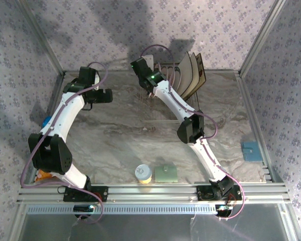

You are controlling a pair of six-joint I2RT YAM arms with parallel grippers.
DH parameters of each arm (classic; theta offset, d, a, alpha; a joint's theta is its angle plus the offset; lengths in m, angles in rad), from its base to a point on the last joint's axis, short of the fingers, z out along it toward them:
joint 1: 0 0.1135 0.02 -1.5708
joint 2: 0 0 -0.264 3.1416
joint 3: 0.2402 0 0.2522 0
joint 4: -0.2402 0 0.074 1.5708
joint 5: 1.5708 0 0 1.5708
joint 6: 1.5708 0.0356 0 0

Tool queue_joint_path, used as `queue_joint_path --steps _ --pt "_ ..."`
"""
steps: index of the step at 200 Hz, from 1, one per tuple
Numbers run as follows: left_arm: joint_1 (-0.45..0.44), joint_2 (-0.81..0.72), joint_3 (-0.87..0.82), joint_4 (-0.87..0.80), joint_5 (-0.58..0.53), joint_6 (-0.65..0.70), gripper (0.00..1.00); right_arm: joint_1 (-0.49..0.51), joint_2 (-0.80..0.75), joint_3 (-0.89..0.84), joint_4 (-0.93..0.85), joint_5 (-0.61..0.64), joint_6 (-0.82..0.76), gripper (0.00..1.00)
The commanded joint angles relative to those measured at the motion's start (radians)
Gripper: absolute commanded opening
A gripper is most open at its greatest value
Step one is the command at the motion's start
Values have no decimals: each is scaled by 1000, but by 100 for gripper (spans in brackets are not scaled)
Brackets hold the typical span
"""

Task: Unload the plates from the dish rack

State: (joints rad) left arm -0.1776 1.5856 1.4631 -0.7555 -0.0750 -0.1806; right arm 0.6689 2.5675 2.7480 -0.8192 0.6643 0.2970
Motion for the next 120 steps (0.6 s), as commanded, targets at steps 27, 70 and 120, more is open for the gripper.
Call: queue_joint_path --steps 27,70,120 --pt "-8 -14 36 -10 -2 10 99 34 -85 39 58 53 -68 0" --pt "-10 -25 33 -8 -2 12 99 51 -125 48 68 132 -130 0" --pt "-11 -36 32 -10 1 13 99 63 -176 54 74 211 -194 0"
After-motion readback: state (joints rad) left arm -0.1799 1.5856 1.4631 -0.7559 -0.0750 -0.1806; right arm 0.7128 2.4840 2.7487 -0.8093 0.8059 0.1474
